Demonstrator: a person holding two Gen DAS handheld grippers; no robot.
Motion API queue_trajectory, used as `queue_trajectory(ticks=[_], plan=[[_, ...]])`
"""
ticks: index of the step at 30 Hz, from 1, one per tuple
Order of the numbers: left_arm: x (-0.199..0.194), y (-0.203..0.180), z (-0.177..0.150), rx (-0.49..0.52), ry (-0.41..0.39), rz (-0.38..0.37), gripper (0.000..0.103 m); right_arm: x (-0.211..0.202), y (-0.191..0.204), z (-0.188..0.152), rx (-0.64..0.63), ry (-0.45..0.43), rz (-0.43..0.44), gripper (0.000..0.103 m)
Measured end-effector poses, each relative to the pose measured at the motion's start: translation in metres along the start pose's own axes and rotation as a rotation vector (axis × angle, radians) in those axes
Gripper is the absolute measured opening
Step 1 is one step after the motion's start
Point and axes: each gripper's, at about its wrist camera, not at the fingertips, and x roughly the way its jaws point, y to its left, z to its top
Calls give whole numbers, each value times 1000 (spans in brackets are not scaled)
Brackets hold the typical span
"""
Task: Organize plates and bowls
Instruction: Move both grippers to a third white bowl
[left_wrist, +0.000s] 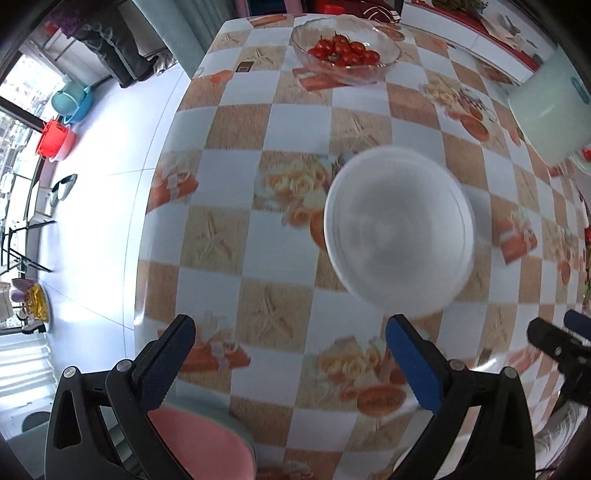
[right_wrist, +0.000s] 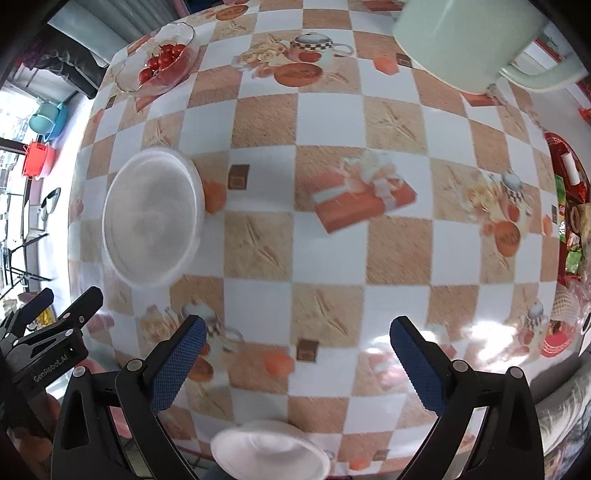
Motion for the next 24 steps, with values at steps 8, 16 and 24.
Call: queue_trajectory(ticks=[8, 16, 24], plan=[[16, -2, 28, 2, -6, 44, 103, 19, 21, 28, 7, 9, 13, 100], [35, -7, 48, 16, 13, 34, 103, 39, 33, 46, 23, 14, 10, 100], [59, 3, 61, -19, 50, 14, 103, 61, 37, 56, 48, 36, 2, 100]])
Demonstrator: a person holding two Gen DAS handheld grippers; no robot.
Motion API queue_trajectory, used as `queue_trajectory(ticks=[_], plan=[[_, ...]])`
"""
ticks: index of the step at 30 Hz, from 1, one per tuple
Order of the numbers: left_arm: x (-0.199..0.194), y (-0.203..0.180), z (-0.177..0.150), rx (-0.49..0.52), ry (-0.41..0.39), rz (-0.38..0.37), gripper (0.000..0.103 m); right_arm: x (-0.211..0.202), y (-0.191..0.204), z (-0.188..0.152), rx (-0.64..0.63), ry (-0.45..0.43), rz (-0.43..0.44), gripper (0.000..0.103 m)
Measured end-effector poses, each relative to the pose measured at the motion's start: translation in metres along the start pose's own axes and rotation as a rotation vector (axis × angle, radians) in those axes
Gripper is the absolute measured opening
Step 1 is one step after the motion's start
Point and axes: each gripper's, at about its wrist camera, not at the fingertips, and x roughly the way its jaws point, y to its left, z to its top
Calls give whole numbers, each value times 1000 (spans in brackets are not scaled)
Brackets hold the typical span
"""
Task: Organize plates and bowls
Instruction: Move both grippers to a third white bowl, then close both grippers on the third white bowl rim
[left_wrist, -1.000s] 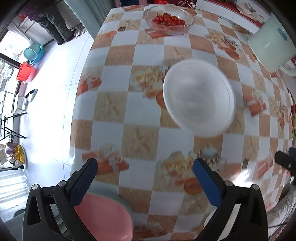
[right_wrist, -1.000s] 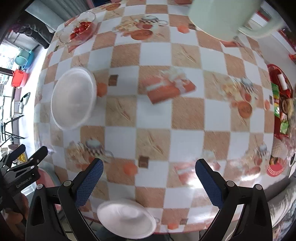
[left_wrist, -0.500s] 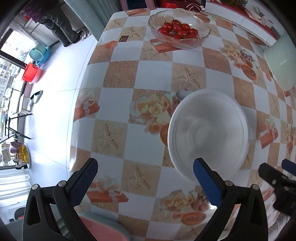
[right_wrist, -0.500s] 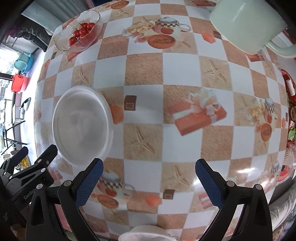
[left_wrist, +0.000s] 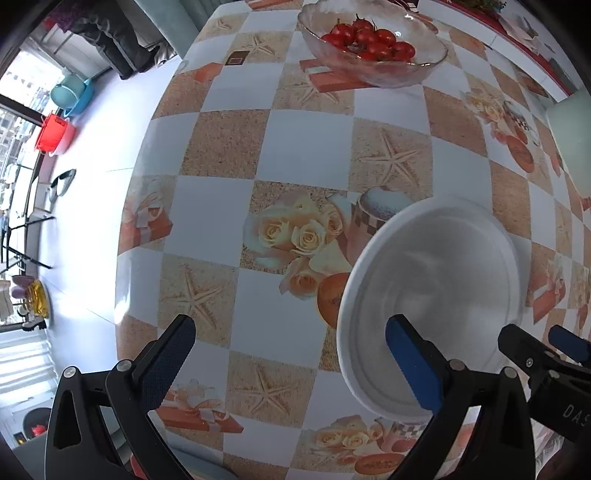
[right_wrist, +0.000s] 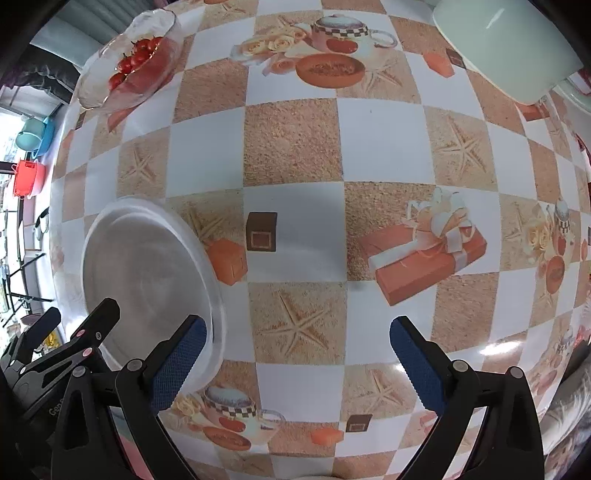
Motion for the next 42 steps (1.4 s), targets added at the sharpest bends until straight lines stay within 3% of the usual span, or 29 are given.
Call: queue_trajectory(ticks=[14, 26, 35, 38, 40, 41, 42], plan=[[35, 6, 10, 6, 60, -39, 103, 44, 10, 7, -41, 36, -22, 100], [52, 33, 9, -33, 63, -145, 103, 54, 30, 19, -33, 28, -31, 103], [52, 30, 6, -26, 77, -132, 103, 53, 27, 22, -30, 26, -30, 102], [43, 17, 6, 16, 53, -121, 91, 47, 28, 15, -74, -5, -23, 88], [36, 7, 6, 62, 36, -115, 75, 43, 35, 13, -123, -30, -14, 68], [34, 3, 5, 75, 32, -119, 70, 42, 39, 12, -145, -39, -2, 63], [31, -1, 5, 87, 30, -132, 59, 41, 42, 11, -153, -40, 20, 52]])
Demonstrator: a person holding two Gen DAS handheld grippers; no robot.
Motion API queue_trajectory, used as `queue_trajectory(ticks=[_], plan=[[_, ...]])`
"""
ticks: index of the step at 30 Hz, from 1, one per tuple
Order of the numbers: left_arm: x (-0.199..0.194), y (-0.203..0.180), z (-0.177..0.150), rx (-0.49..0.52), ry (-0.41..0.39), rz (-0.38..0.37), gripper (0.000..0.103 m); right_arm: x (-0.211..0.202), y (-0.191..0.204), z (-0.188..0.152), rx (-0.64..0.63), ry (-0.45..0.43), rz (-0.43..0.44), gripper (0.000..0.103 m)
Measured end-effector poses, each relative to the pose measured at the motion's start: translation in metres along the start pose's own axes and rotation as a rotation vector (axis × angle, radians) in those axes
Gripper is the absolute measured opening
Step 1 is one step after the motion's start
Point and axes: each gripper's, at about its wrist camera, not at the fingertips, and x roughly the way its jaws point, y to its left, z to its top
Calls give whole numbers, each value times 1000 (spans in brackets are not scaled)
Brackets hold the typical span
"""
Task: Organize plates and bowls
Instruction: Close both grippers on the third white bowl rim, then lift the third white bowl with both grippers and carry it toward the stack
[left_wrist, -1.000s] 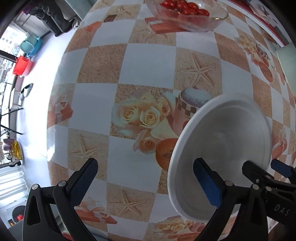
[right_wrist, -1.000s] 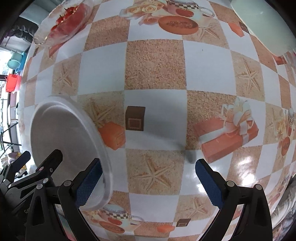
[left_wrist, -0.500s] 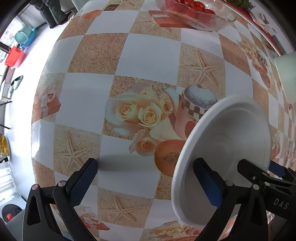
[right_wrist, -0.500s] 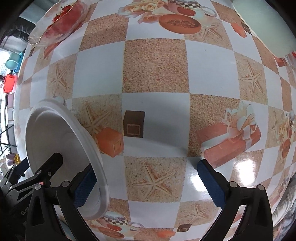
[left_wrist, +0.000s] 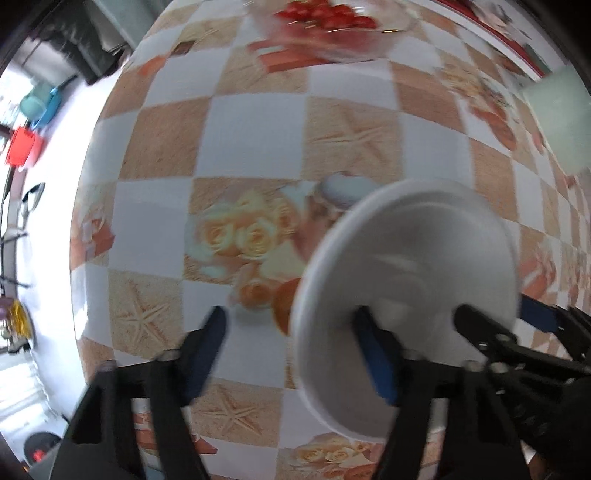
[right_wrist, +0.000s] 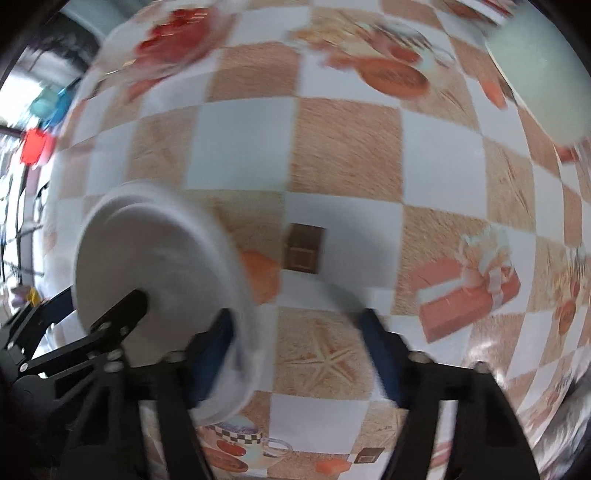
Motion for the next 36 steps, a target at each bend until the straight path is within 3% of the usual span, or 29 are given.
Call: queue_trajectory(ticks=[3, 17, 36], plan=[[-3, -8, 0, 14, -5, -30, 33, 3, -2, -1, 42, 27, 125, 15], [1, -61, -26, 139, -8, -4, 33, 0, -28, -25, 50, 90, 106, 15], [9, -136, -140, 242, 38, -32, 33, 9, -59, -96, 97, 143, 77, 17]])
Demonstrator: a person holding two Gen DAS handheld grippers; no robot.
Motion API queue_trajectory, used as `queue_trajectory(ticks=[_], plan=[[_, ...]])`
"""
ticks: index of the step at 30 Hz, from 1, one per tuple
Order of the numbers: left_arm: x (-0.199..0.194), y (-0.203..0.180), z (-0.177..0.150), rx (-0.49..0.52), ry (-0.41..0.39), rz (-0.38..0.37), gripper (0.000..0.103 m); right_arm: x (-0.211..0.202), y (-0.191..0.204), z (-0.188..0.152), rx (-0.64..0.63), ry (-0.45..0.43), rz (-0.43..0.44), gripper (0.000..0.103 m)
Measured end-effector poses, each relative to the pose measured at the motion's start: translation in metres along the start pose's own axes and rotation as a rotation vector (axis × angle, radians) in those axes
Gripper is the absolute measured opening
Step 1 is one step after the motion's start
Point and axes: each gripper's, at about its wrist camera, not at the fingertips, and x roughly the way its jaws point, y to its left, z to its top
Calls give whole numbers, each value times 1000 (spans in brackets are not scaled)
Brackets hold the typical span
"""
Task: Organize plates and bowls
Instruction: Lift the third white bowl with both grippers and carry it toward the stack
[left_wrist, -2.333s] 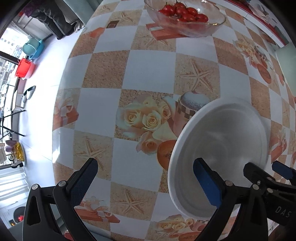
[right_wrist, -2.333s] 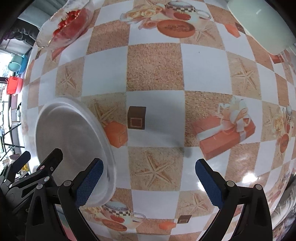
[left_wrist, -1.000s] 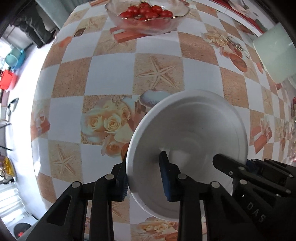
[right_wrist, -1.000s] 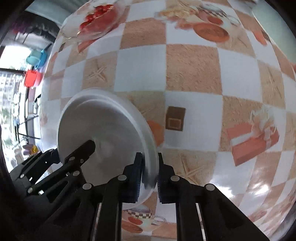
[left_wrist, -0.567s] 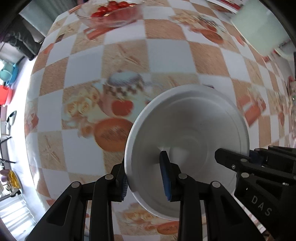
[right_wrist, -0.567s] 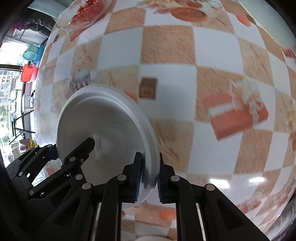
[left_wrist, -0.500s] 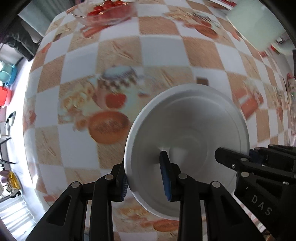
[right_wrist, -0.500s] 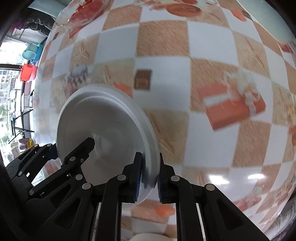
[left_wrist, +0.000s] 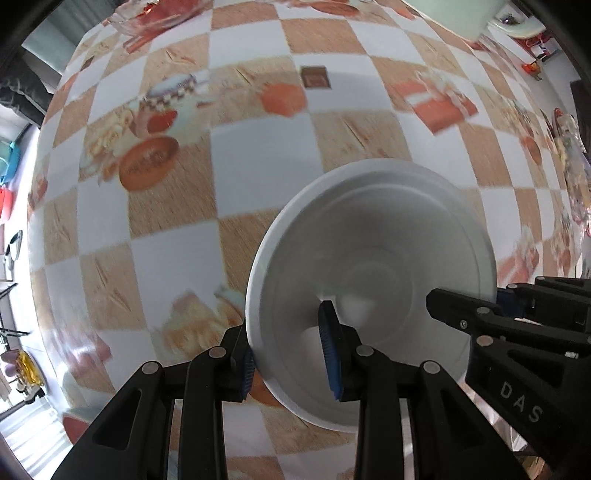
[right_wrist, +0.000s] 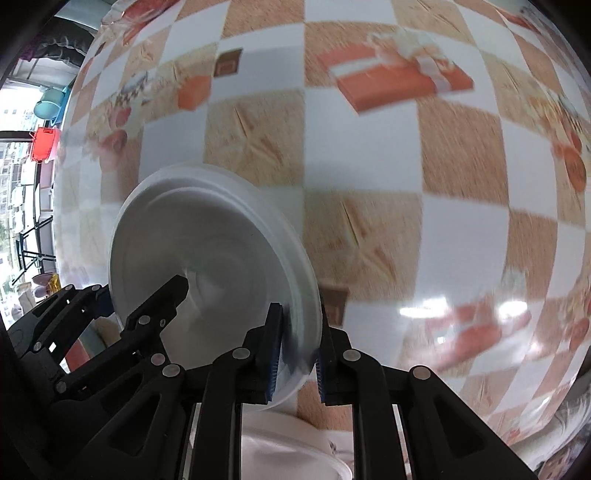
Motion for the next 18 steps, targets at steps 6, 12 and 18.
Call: queue_trajectory(ticks=[6, 12, 18], plan=[[2, -23, -31, 14, 16, -10, 33, 4, -2, -13, 19, 8, 5, 17], [6, -33, -47, 9, 17, -4, 33, 4, -11, 6, 34, -3, 9, 17], [-13, 4, -24, 10, -24, 6, 34, -17, -15, 6, 28, -45, 18, 17]])
